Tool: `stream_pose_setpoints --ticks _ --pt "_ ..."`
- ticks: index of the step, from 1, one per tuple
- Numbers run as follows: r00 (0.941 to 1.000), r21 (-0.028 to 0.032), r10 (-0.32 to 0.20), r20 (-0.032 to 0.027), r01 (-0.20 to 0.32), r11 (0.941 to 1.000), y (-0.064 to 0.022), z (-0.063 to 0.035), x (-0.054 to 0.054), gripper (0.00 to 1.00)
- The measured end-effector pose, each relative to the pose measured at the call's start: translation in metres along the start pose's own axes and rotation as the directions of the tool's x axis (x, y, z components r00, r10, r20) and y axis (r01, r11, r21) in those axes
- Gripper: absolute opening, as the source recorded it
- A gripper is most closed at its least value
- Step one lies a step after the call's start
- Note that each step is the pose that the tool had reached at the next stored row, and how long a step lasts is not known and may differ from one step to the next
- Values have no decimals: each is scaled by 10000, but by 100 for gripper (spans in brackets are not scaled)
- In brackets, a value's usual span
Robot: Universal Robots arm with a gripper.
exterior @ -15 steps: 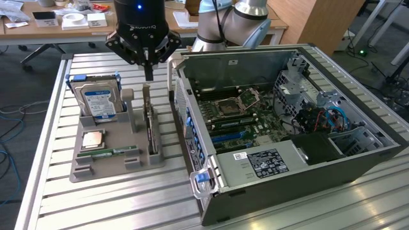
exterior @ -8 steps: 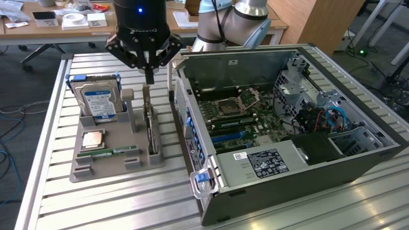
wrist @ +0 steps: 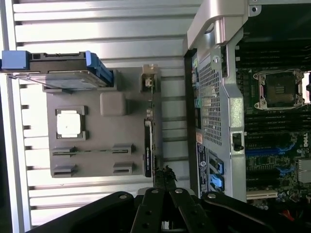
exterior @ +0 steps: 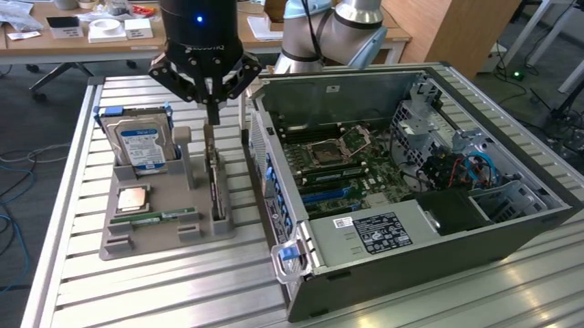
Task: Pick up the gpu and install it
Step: 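Reach for the gpu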
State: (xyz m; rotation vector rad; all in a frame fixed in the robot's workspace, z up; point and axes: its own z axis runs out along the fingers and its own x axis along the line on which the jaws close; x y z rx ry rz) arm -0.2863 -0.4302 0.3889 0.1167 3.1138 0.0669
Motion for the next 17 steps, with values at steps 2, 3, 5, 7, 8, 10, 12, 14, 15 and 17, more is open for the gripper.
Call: stream_pose_setpoints --ticks 2,3,5,7,8,10,12,14,15,17 --pt "10000 0 0 1 0 10000 -13 0 9 11" --pt "10000 -1 1 1 -1 10000 -16 1 16 11" --pt "10000 1 0 0 0 10000 -20 4 38 11" --pt "10000 1 0 0 0 10000 -23 7 60 11" --pt "10000 0 0 0 0 10000 -24 10 73 11" --pt "10000 0 0 0 0 10000 -25 12 95 11" --pt "10000 0 0 0 0 10000 -25 13 113 11" --pt "10000 0 -1 1 1 10000 -19 15 130 11" --pt "10000 0 0 1 0 10000 -16 15 138 11" --pt "10000 1 0 0 0 10000 -13 15 154 11"
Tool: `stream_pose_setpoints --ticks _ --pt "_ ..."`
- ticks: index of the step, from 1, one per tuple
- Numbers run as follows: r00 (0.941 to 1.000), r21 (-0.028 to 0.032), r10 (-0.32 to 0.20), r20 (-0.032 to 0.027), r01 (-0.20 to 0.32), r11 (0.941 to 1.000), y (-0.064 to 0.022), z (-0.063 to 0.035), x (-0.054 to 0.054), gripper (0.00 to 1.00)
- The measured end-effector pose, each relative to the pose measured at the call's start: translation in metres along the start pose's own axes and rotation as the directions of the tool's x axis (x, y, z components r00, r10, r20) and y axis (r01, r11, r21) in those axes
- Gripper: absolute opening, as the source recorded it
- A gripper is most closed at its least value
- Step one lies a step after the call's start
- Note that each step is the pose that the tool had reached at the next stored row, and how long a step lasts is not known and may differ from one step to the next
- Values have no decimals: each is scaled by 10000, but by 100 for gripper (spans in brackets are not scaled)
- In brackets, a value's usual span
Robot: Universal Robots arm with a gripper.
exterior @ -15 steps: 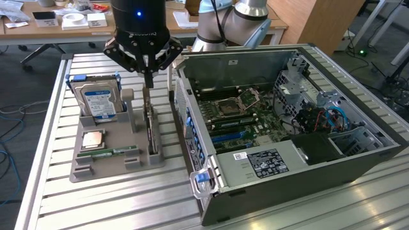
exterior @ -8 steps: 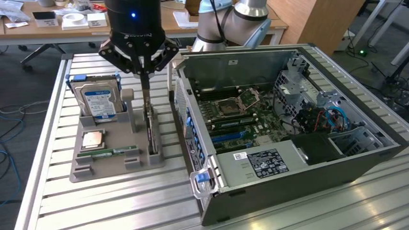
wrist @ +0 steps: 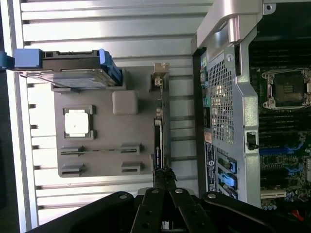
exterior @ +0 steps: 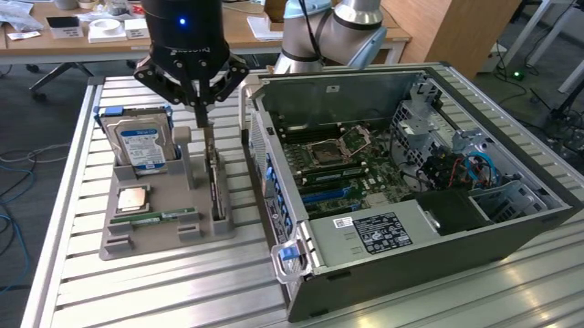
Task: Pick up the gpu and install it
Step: 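Reach for the gpu, then pick up the gpu and move the gpu toward the slot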
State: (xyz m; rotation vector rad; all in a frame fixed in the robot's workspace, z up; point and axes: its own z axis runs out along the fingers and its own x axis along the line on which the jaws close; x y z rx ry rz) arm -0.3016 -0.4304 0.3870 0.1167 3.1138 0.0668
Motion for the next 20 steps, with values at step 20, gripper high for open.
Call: stream_pose_setpoints --ticks 20 --pt "10000 0 -1 0 1 10000 -1 1 37 11"
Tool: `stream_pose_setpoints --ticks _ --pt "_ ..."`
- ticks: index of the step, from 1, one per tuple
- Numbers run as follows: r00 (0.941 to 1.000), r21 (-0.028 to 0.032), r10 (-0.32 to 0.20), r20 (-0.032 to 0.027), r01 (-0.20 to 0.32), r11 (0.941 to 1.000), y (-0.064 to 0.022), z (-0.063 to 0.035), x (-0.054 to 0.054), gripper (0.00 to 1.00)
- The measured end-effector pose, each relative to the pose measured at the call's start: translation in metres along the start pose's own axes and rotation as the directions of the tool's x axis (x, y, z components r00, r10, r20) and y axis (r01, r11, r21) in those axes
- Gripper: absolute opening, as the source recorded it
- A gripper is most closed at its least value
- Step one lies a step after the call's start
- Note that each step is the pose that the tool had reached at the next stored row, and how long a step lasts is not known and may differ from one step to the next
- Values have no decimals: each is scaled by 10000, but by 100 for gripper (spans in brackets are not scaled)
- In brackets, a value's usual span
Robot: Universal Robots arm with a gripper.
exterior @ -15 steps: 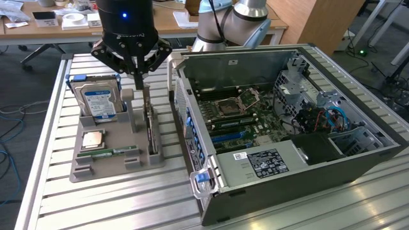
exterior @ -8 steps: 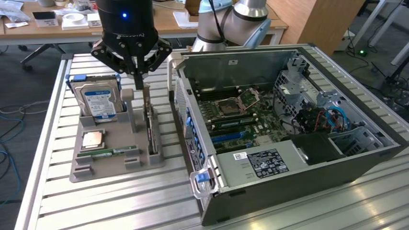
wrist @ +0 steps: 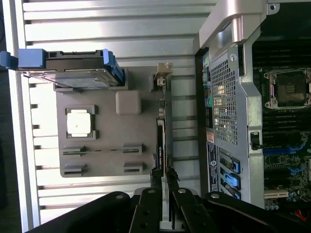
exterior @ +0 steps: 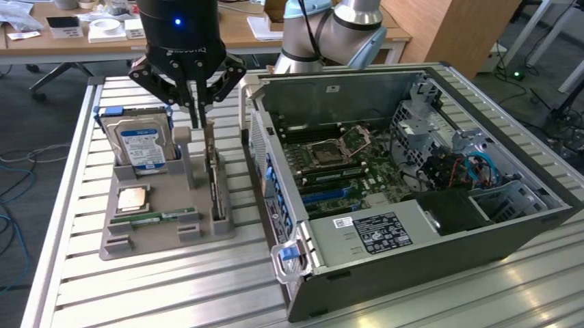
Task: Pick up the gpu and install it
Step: 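Pick up the gpu and move the gpu toward the slot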
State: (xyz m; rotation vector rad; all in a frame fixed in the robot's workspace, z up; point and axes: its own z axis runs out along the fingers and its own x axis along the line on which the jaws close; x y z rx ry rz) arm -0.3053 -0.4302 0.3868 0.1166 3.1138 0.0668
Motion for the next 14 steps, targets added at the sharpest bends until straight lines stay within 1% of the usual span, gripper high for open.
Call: stream_pose_setpoints --ticks 2,3,5,6,7,14 --pt "10000 0 0 0 0 10000 0 0 0 23" --pt "10000 0 0 0 0 10000 0 0 0 23" --pt "10000 0 0 0 0 10000 0 0 0 35" --pt "10000 0 0 0 0 10000 0 0 0 35" --pt "10000 -1 0 0 0 10000 0 0 0 42" --pt "10000 0 0 0 0 10000 0 0 0 42"
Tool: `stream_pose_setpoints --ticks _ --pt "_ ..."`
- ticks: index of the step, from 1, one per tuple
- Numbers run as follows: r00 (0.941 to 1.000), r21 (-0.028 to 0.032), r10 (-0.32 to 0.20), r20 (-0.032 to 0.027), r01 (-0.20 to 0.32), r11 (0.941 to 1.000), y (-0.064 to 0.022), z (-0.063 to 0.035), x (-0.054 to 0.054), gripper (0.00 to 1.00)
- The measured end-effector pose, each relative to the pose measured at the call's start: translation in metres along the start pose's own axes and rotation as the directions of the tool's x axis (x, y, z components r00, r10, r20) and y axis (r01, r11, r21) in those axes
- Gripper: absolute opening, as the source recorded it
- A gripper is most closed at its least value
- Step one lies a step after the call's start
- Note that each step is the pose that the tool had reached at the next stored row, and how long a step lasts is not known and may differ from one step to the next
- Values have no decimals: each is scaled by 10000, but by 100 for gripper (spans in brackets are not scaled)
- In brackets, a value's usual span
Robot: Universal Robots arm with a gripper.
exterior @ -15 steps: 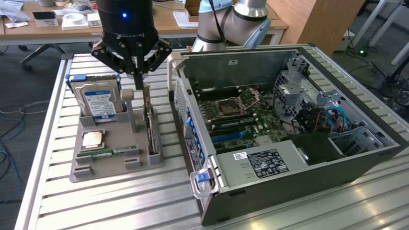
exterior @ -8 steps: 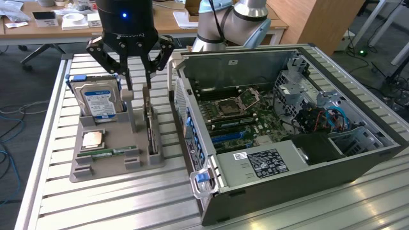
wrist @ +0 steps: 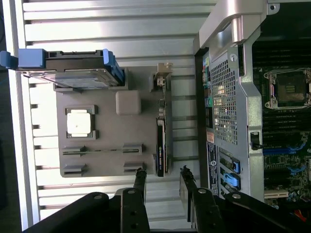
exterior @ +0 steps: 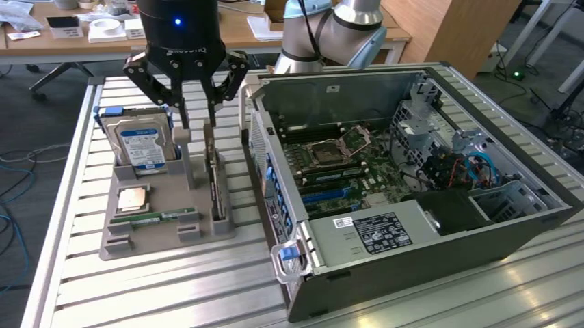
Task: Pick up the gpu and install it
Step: 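Pick up the gpu and move the gpu toward the slot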
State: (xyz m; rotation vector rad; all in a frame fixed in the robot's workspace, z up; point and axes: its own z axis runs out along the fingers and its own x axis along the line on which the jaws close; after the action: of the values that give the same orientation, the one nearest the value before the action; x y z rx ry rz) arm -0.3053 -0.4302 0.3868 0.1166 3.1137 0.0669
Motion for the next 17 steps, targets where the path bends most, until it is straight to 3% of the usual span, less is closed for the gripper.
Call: stream_pose_setpoints --ticks 9,17 --pt "10000 -4 0 -1 0 10000 -6 136 3 42" --pt "10000 -4 0 -1 0 10000 -7 152 3 42"
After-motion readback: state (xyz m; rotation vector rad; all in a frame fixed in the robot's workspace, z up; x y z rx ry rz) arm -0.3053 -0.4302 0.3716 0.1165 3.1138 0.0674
